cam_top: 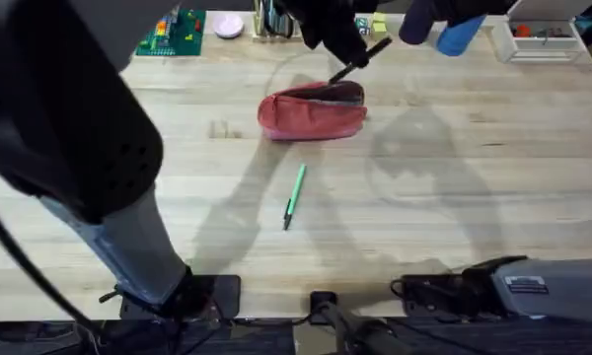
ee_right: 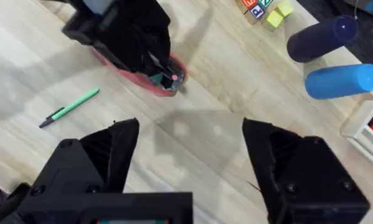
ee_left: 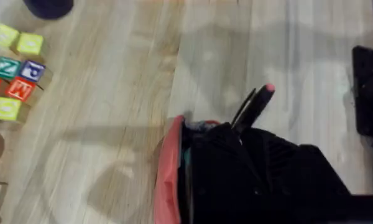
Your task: Unzip the bag, pick up the pens from the table one at a time and place them inside, then zip the bag closed.
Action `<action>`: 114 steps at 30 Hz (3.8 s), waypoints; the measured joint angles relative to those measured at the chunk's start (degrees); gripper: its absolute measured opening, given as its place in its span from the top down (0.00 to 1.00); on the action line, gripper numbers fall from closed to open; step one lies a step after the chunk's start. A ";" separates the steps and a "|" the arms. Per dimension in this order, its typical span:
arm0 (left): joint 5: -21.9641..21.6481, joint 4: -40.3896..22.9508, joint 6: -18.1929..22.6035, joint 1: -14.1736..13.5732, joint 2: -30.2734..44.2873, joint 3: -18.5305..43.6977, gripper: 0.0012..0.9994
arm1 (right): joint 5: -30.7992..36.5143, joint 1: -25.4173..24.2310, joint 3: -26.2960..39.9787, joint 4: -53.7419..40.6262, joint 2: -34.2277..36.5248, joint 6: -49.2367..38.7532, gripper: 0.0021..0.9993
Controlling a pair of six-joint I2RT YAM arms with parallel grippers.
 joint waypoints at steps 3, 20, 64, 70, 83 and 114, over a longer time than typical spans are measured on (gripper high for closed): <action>-1.90 -0.34 0.22 -0.33 2.01 0.00 0.96 | 0.00 0.00 0.00 -0.02 0.00 0.00 0.00; -19.77 -6.45 0.40 -0.24 7.17 -0.05 0.96 | 0.00 0.00 0.00 -0.15 0.00 0.00 0.00; -26.52 -6.30 0.75 3.80 -2.59 -6.58 0.00 | -0.04 0.00 0.00 -0.15 0.00 0.00 0.00; -23.26 -11.82 1.64 8.33 -6.52 -6.58 0.00 | -5.36 0.00 0.00 -0.33 0.00 0.04 0.00; -17.15 -21.18 9.64 17.42 -11.74 -6.58 0.00 | -14.65 0.44 0.00 0.73 0.00 9.73 0.00; -3.37 -22.17 39.73 29.58 -11.75 -6.58 0.00 | 11.55 38.07 -3.96 -0.85 0.00 45.62 0.00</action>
